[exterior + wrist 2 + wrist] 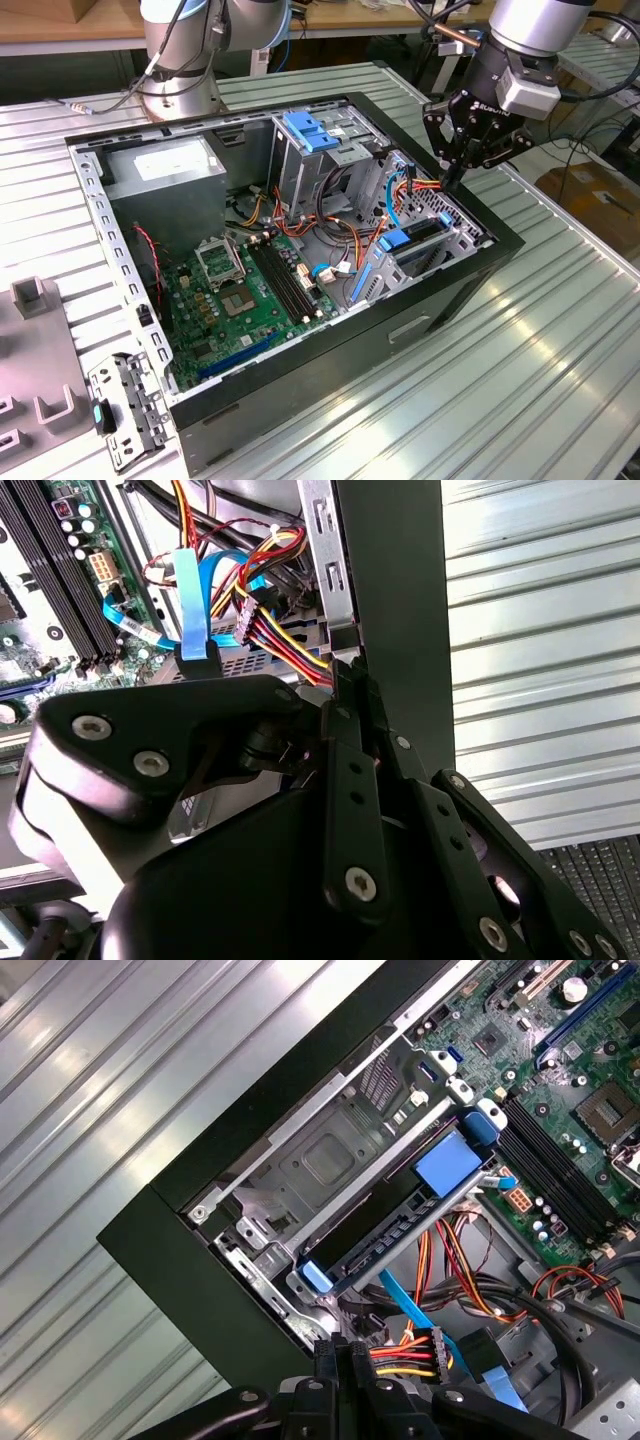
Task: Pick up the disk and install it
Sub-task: 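Insert the first disk wire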
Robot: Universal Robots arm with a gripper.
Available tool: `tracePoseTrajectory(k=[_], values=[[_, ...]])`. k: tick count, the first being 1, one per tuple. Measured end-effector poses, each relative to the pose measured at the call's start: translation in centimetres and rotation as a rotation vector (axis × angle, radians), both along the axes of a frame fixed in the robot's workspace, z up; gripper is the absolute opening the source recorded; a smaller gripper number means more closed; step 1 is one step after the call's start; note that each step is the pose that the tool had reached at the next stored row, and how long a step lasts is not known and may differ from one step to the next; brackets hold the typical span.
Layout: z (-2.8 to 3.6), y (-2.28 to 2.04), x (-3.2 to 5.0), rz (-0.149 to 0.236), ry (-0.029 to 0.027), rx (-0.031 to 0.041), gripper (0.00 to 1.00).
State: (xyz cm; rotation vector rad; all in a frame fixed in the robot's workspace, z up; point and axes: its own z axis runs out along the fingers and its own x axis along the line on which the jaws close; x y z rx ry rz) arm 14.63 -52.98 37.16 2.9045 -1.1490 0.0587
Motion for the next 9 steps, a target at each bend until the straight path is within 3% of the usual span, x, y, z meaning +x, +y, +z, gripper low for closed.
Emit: tracePoseTrajectory(k=[5,9], values=[[0.0,0.0,-0.01,-0.001,0.0,0.0,0.17],[0.0,0.0,0.01,-0.047,0.0,0.0,0.17]])
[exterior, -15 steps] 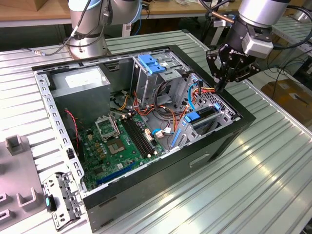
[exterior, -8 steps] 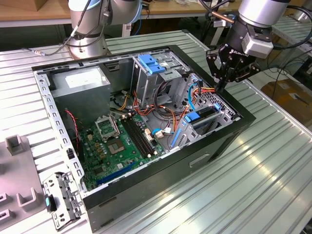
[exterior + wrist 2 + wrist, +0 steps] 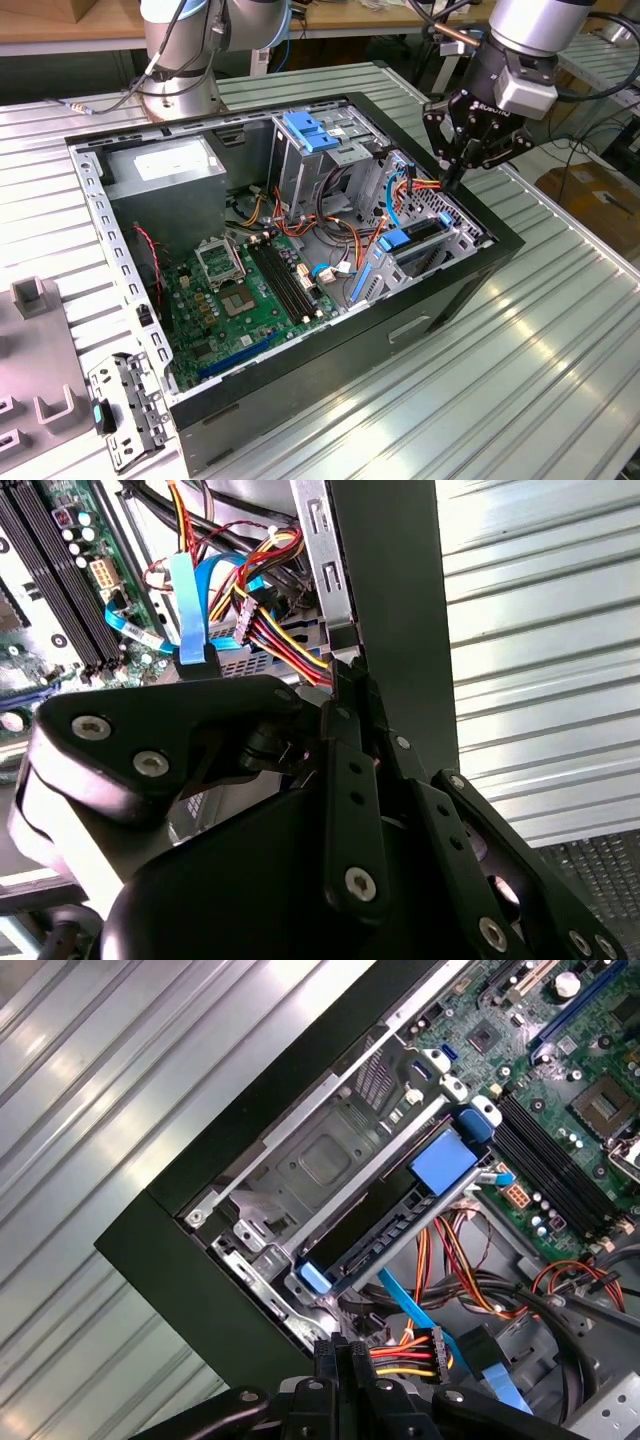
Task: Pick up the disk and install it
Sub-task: 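Insert the first disk wire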
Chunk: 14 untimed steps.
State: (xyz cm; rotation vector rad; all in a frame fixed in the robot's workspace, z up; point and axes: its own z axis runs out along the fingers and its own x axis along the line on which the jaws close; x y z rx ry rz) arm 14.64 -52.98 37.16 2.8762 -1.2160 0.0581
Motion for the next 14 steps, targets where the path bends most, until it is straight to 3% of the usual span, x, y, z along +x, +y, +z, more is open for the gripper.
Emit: tracePoseTrajectory(k=[6,10,14], values=[[0.0,0.0,0.0,-0.088,0.0,0.0,0.17],[0.0,0.0,0.0,-0.219,0.0,0.0,0.17],[-0.01,0.0,0.0,-0.307,0.0,-0.0001,0.17]])
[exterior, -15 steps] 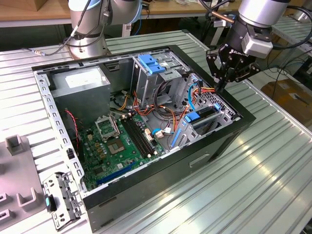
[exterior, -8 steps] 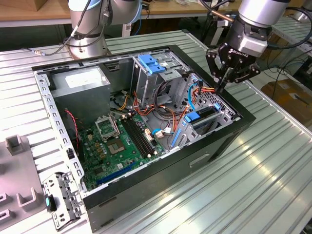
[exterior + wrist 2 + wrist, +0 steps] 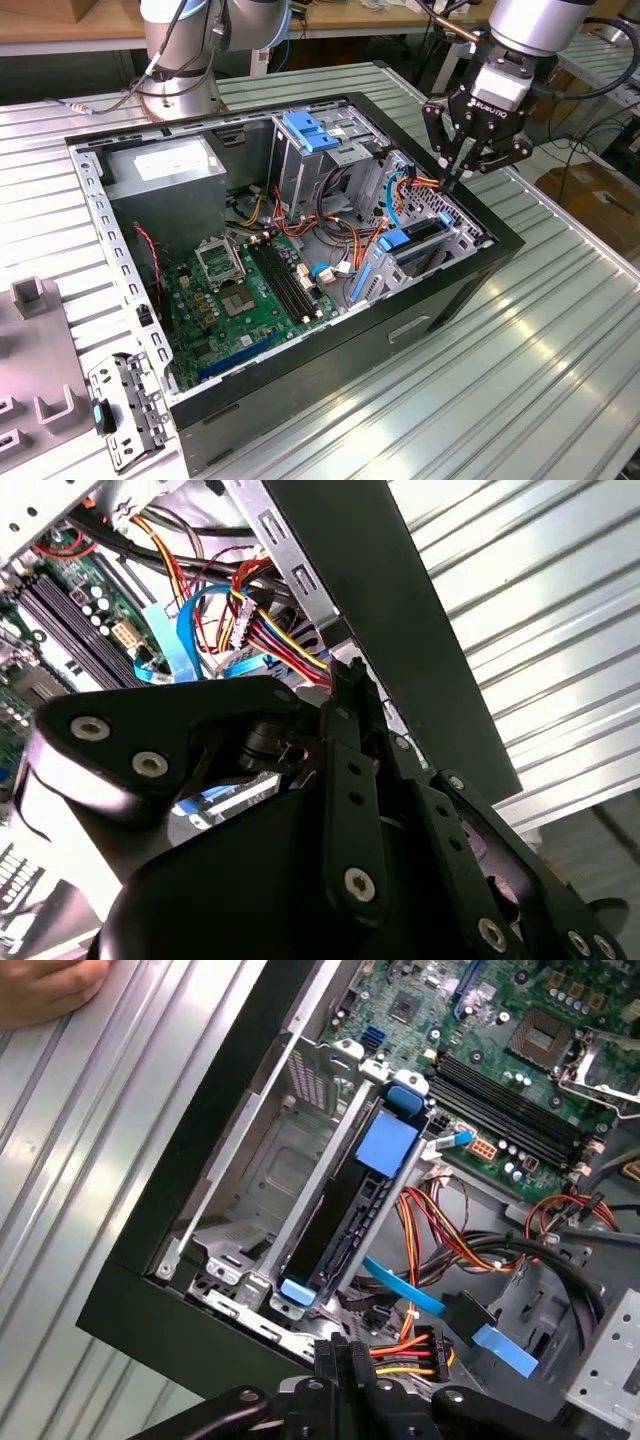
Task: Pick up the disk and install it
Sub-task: 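Insert the first disk wire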
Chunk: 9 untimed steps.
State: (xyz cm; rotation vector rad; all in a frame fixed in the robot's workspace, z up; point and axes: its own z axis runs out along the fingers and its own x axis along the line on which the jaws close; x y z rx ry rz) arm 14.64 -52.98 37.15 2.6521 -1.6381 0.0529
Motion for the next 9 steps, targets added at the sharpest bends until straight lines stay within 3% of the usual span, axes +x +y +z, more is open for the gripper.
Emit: tracePoseTrajectory(k=[3,9], values=[[-0.01,0.0,0.0,-0.07,0.0,0.0,0.17],[-0.02,0.0,0.0,-0.168,0.0,0.0,0.17]])
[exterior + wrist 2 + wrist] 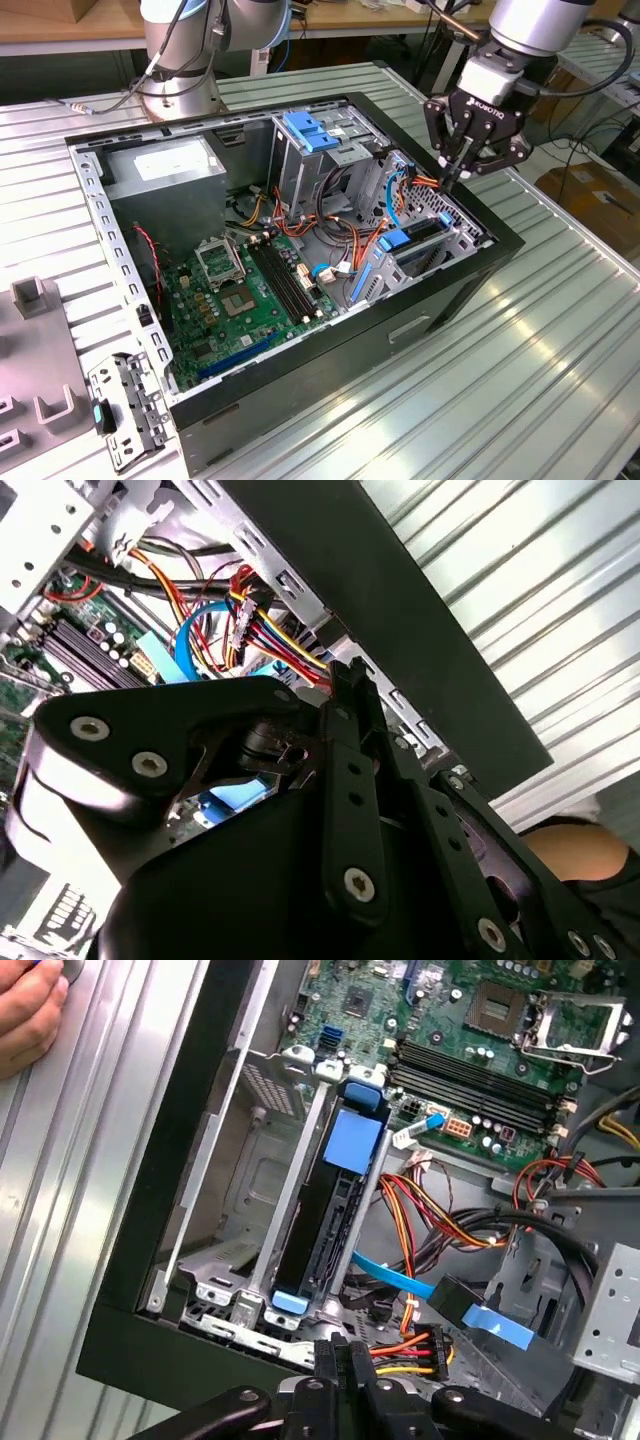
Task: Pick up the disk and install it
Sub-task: 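Insert the first disk wire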
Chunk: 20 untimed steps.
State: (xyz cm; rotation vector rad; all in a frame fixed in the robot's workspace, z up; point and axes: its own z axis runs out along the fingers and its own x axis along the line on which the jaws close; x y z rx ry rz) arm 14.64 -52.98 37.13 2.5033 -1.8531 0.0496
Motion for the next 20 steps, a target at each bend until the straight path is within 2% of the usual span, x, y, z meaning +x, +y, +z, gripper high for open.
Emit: tracePoseTrajectory(k=[4,6,9,11,14,16,17,20], values=[[-0.01,0.0,0.0,-0.064,0.0,0.0,0.17],[-0.02,0.0,0.0,-0.121,0.0,0.0001,0.17],[-0.02,0.0,0.0,-0.173,0.0,0.0,0.17],[-0.05,0.01,-0.15,-0.182,0.0,0.0005,0.17],[-0.05,0.0,-0.89,-0.184,0.0,0.0003,0.17],[-0.06,0.0,-0.92,-0.206,0.0,-0.0001,0.17],[-0.08,0.0,-0.93,-0.223,0.0,0.0,0.17],[-0.26,0.0,-0.93,-0.314,0.0,0.0,0.17]])
